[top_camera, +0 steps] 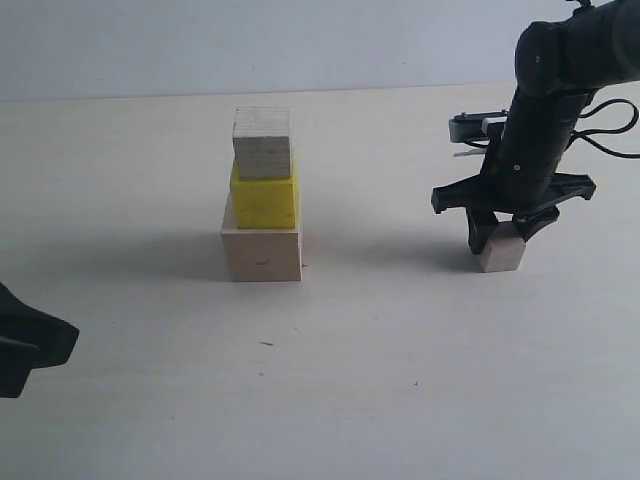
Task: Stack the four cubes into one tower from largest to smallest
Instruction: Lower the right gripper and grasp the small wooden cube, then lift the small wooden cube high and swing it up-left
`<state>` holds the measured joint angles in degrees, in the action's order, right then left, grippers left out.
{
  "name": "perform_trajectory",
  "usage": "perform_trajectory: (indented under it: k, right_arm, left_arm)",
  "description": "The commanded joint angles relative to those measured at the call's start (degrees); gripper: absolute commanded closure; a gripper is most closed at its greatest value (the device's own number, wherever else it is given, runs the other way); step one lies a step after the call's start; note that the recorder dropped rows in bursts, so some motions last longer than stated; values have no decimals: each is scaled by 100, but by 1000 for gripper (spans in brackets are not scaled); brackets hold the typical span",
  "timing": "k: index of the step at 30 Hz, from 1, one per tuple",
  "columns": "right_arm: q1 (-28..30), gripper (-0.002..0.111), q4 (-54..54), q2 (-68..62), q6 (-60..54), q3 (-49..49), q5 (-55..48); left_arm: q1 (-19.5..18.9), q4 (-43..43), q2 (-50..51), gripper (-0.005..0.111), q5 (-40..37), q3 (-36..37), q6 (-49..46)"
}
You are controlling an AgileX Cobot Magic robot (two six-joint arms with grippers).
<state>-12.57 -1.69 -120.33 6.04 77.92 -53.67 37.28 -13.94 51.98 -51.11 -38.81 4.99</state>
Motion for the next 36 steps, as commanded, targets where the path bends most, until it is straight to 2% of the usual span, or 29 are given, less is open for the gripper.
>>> perform_trajectory:
  k: [1,8,10,14,17,24,31,33,36]
  right_arm:
    - [-12,106,53,11,-181,27,-38]
    - [-12,108,-307,668,-915,27,18]
    - [-12,108,-667,954,-1648,27,46]
    - [28,108,-1976,1493,-4172,27,29]
    - [201,108,-2869,1808,-5065,27,7]
    - [323,108,-3480,2056,-6013,27,141]
    - [323,108,-3703,2065,-5939,27,585]
    - [323,108,-4172,2065,-5969,27,601]
    - [323,108,-5522,2065,-7188,27,592]
  left_arm:
    - [-16,-25,-33,106,-16,10,-31]
    - [-16,-24,-33,106,-16,10,-69]
    - [-16,-24,-33,106,-16,10,-119]
    - [-16,-24,-33,106,-73,10,-157]
    - [-16,-24,-33,106,-201,10,-177]
    - [-16,-24,-33,106,-216,10,-291]
    - [-16,-24,-33,106,-227,10,-305]
    - [-16,-24,-33,106,-227,10,-305]
    - [-16,-24,-33,106,-227,10,-305]
